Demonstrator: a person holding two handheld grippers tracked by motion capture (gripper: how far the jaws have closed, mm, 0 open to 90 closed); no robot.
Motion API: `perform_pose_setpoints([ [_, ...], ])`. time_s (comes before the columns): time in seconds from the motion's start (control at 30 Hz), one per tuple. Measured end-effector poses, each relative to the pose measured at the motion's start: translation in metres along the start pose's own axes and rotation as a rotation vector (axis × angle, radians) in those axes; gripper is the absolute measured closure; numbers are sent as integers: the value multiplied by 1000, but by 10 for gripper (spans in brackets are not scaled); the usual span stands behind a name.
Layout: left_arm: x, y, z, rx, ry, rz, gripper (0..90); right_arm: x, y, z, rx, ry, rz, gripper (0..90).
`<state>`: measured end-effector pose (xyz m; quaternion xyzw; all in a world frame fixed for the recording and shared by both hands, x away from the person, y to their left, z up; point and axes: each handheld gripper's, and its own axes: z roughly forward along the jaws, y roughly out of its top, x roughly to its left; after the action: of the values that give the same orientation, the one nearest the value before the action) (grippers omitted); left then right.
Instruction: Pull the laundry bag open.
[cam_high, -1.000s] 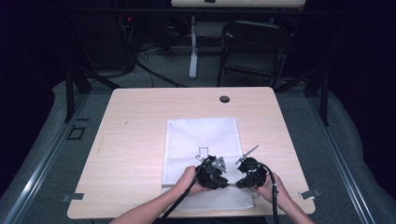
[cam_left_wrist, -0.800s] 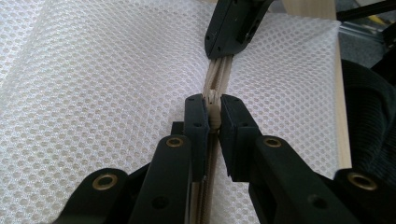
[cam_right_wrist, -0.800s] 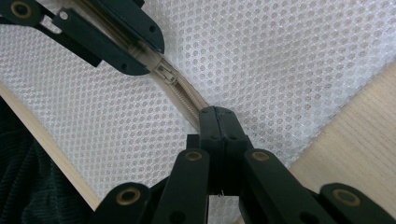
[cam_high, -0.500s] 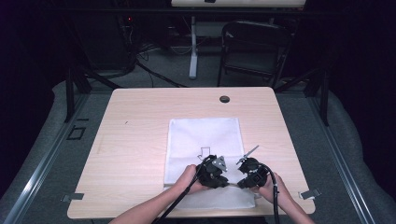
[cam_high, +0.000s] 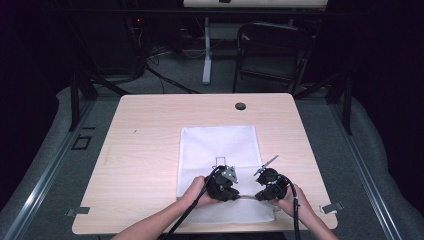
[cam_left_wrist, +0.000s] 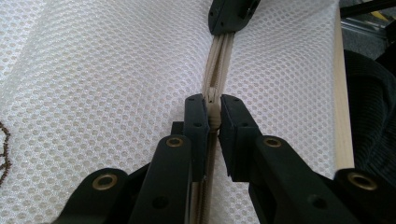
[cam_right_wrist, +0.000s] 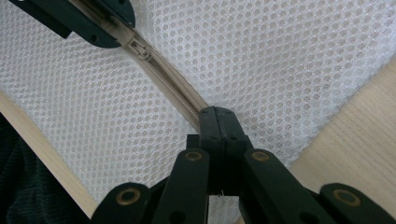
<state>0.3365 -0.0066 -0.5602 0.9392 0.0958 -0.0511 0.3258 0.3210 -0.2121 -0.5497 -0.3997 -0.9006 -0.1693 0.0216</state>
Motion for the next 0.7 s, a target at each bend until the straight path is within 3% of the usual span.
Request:
perform_pose_setpoints([
  [0.7, 1, -14, -17, 2, -2, -31, 814, 0, 0, 0, 6, -5, -17, 900],
])
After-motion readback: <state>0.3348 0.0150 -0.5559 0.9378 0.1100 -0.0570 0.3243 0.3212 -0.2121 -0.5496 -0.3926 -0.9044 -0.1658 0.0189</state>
